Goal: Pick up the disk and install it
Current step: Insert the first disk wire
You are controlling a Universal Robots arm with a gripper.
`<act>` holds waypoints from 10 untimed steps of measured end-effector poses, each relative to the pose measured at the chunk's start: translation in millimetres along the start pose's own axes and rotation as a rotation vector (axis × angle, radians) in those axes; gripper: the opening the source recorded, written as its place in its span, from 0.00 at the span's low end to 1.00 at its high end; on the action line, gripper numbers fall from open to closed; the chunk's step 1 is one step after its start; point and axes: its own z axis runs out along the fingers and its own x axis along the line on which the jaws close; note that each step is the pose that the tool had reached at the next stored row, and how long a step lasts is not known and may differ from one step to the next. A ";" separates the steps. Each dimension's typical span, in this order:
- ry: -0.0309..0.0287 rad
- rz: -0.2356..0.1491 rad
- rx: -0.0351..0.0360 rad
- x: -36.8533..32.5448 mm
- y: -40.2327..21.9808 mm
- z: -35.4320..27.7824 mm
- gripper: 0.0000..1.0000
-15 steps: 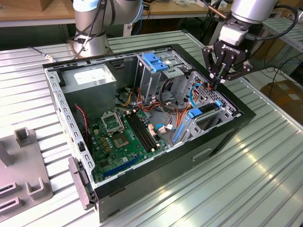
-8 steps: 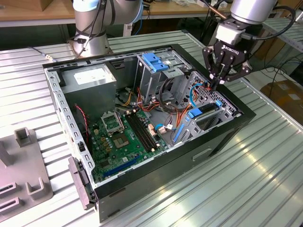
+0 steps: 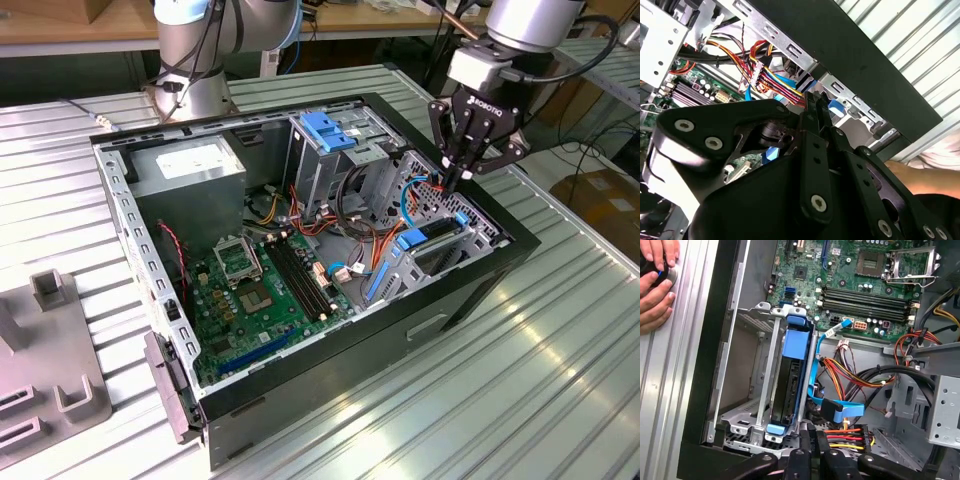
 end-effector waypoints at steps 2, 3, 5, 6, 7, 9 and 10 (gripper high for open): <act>-0.0003 0.019 -0.0021 0.0 0.0 0.2 0.16; -0.0005 0.030 -0.0034 -0.1 0.0 0.3 0.16; -0.0010 0.042 -0.0045 -0.2 0.6 0.5 0.16; -0.0011 0.044 -0.0048 -0.2 1.1 0.6 0.16; -0.0011 0.046 -0.0050 -0.1 1.8 0.6 0.16; -0.0009 0.048 -0.0052 0.4 2.4 0.5 0.16; -0.0010 0.048 -0.0053 0.4 2.5 0.6 0.16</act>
